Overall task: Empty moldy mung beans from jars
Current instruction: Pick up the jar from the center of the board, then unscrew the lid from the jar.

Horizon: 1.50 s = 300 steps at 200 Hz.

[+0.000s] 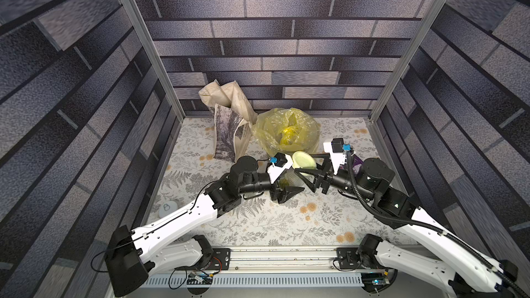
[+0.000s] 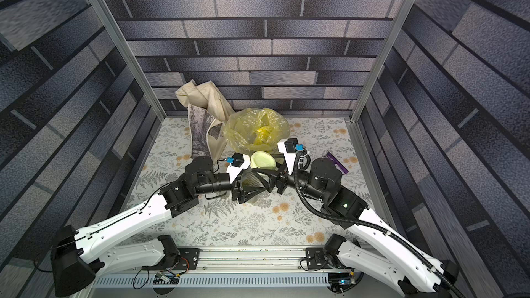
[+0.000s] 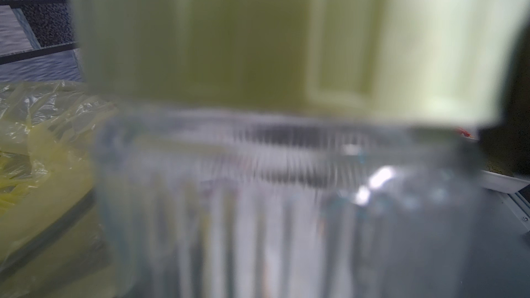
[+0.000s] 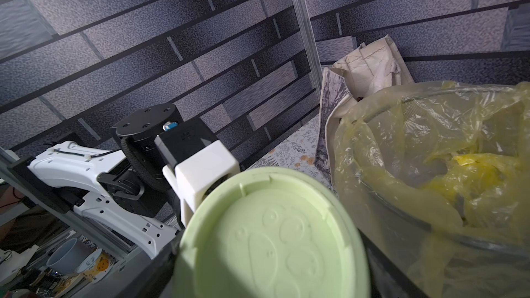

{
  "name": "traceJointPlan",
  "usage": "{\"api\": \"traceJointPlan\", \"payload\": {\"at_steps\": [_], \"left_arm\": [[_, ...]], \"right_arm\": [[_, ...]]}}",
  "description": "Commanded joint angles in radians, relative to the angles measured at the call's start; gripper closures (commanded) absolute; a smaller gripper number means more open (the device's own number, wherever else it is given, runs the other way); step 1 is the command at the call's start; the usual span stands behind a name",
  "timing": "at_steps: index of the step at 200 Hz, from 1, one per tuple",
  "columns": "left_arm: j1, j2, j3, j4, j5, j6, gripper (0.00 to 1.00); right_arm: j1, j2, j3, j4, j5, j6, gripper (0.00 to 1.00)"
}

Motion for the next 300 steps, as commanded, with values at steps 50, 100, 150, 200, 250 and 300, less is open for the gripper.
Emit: {"api": "traceJointPlan", "payload": {"at_steps": [50, 100, 150, 200, 250, 300], "left_arm": [[0.006, -0.056, 0.002, 0.029, 0.006, -0.009, 0.37], [0.006, -0.065, -0.005, 0.020, -0.036, 0.007, 0.35], [0.001, -0.068, -0.005, -0.017, -0.121, 0.029, 0.34], [-0.027, -0.066, -0.007, -0.005, -0.176, 0.053, 0.33], [-0.034, -0.051, 0.002, -0.014, -0.195, 0.055, 0.33], [-0.037, -0.057, 0.006, -0.026, -0.222, 0.059, 0.34]], "right_arm": [[0.005, -0.009, 0.009, 0.070, -0.026, -0.008, 0.02], [0.006, -0.007, 0.018, 0.038, 0.017, -0.009, 0.00], [0.005, -0.036, -0.013, 0.057, 0.095, -0.004, 0.00], [0.005, -0.004, -0.008, 0.062, 0.066, 0.010, 0.04], [0.006, 0.056, 0.026, 0.049, 0.042, 0.015, 0.18], [0.006, 0.064, 0.019, 0.062, 0.029, 0.023, 0.17]]}}
